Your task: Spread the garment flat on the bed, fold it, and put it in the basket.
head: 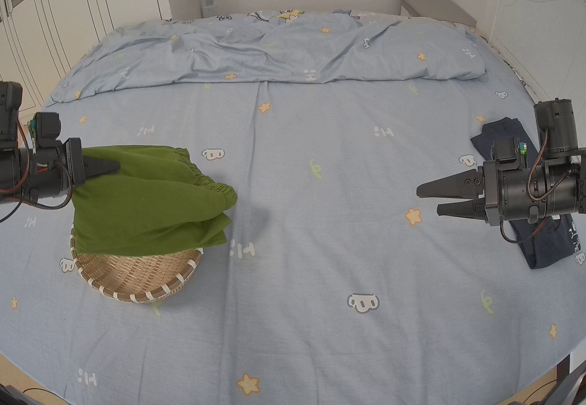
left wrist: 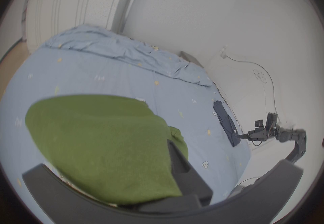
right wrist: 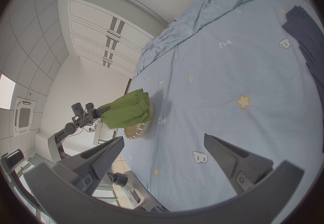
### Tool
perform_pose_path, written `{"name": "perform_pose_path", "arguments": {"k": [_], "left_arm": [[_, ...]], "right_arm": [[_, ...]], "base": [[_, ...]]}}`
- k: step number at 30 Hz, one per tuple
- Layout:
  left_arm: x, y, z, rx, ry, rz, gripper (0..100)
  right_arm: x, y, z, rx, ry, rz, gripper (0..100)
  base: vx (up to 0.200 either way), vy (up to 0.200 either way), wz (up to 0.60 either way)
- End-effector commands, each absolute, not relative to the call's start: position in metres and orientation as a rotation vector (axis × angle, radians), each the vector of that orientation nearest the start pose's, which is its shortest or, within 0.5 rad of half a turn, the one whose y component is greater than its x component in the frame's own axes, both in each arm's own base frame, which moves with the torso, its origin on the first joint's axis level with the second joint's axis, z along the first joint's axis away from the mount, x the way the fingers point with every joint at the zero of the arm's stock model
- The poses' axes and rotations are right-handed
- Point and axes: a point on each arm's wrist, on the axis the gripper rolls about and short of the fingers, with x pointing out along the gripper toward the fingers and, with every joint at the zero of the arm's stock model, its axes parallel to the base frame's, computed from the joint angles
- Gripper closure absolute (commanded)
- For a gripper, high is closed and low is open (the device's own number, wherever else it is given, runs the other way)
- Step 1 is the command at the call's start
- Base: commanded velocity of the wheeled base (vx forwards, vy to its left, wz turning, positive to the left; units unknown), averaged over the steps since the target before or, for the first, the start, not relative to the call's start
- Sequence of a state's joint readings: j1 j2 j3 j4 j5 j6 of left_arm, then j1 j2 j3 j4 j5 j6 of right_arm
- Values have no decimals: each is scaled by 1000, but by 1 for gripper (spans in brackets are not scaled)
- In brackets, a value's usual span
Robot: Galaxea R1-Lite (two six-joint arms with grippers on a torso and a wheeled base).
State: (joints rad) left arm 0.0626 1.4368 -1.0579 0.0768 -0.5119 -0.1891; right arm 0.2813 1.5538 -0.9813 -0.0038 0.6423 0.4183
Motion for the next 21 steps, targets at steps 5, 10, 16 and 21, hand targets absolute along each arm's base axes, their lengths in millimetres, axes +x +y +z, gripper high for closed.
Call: {"name": "perform_pose_path", "arguments": {"k": [5, 10, 16, 21], "left_arm": [[228, 23, 221, -458, 621, -265, 100], [244, 34, 199, -526, 777, -199, 100], [262, 37, 182, -591, 1010, -159, 100], [296, 38, 148, -622, 1153, -146, 100]], "right_arm": [[243, 87, 222, 477, 748, 783, 0], [241, 90, 220, 473, 757, 792, 0], [238, 92, 219, 469, 764, 804, 0], [236, 95, 219, 465, 771, 813, 0]], "base": [[0, 0, 0], [0, 0, 0], [0, 0, 0], [0, 0, 0]]}}
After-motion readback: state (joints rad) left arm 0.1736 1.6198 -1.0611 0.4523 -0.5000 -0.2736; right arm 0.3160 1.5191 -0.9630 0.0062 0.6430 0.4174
